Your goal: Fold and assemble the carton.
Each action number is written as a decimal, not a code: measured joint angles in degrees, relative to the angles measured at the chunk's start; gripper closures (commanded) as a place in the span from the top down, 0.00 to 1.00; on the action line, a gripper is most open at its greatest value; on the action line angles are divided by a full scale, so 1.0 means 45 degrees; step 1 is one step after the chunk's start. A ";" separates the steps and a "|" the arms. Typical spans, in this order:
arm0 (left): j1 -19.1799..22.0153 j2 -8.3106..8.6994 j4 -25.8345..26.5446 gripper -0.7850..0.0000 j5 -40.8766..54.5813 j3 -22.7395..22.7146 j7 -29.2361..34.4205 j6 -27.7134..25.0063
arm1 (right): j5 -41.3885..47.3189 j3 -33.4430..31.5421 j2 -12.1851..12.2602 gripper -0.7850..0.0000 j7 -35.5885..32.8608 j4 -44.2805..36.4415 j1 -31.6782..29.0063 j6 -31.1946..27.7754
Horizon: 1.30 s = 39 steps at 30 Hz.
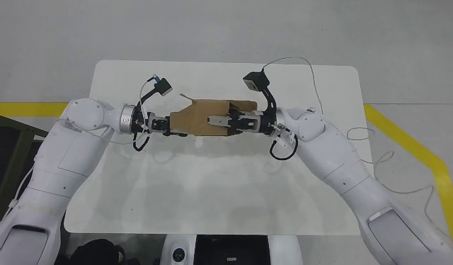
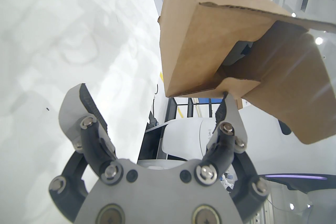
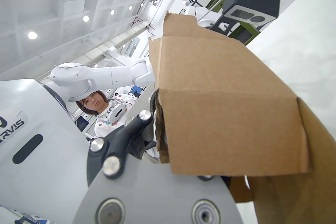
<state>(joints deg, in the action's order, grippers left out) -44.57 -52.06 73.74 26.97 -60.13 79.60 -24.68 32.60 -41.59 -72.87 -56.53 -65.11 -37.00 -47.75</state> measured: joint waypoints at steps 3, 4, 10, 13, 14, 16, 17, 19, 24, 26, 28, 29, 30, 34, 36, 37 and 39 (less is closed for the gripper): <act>0.0000 0.0005 0.0022 1.00 0.0006 0.0022 0.0017 0.0016 | -0.0062 0.0094 -0.0076 0.00 -0.0019 0.0053 0.0083 0.0019; 0.0007 0.0005 0.0030 1.00 0.0013 0.0035 0.0022 0.0021 | -0.0068 0.0118 -0.0102 0.00 -0.0019 0.0079 0.0105 0.0019; 0.0029 0.0013 0.0029 1.00 0.0029 0.0071 0.0017 0.0017 | -0.0090 0.0156 -0.0178 0.00 -0.0042 0.0192 0.0174 0.0041; 0.0037 0.0013 0.0019 1.00 0.0018 0.0110 0.0026 0.0025 | -0.0099 0.0157 -0.0195 0.00 -0.0068 0.0210 0.0187 0.0067; 0.0041 0.0011 0.0017 1.00 0.0003 0.0125 0.0024 0.0023 | -0.0101 0.0154 -0.0199 0.00 -0.0074 0.0217 0.0190 0.0073; 0.0057 0.0009 0.0011 1.00 -0.0017 0.0151 0.0020 0.0019 | -0.0137 0.0146 -0.0204 0.00 -0.0095 0.0264 0.0197 0.0095; 0.0064 0.0009 0.0006 1.00 -0.0025 0.0159 0.0019 0.0019 | -0.0168 0.0141 -0.0204 0.00 -0.0106 0.0290 0.0204 0.0107; 0.0077 0.0010 -0.0002 1.00 -0.0039 0.0171 0.0017 0.0017 | -0.0231 0.0117 -0.0198 0.00 -0.0123 0.0356 0.0209 0.0123; 0.0038 0.0041 -0.0106 1.00 -0.0039 0.0120 -0.0017 -0.0018 | -0.0255 -0.0039 -0.0111 0.00 -0.0252 0.0487 0.0075 0.0251; -0.0004 0.0062 -0.0190 1.00 0.0008 0.0073 -0.0025 -0.0025 | -0.0233 -0.0129 -0.0049 0.00 -0.0332 0.0438 -0.0052 0.0332; -0.0032 0.0080 -0.0254 1.00 0.0087 0.0021 -0.0035 -0.0035 | -0.0227 -0.0213 0.0019 0.00 -0.0448 0.0388 -0.0191 0.0448; -0.0037 0.0090 -0.0301 1.00 0.0133 -0.0021 -0.0050 -0.0050 | -0.0213 -0.0238 0.0048 0.00 -0.0528 0.0364 -0.0250 0.0528; -0.0039 0.0103 -0.0362 1.00 0.0168 -0.0076 -0.0073 -0.0074 | -0.0192 -0.0259 0.0076 0.00 -0.0626 0.0338 -0.0301 0.0626; -0.0034 0.0183 -0.0649 1.00 0.0265 -0.0424 -0.0205 -0.0207 | -0.0110 -0.0296 0.0208 0.00 -0.1186 0.0128 -0.0450 0.1185; -0.0039 0.0217 -0.0739 1.00 0.0279 -0.0572 -0.0254 -0.0254 | -0.0102 -0.0303 0.0256 0.00 -0.1335 0.0036 -0.0511 0.1335; -0.0053 0.0238 -0.0770 1.00 0.0290 -0.0657 -0.0291 -0.0293 | -0.0102 -0.0297 0.0280 0.00 -0.1407 -0.0021 -0.0550 0.1406; -0.0084 0.0260 -0.0760 1.00 0.0284 -0.0747 -0.0327 -0.0329 | -0.0094 -0.0261 0.0306 0.00 -0.1513 -0.0084 -0.0592 0.1512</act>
<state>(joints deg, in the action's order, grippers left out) -44.95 -50.89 70.32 28.25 -63.50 78.13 -26.16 32.18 -42.77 -71.50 -63.34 -65.49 -39.67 -40.95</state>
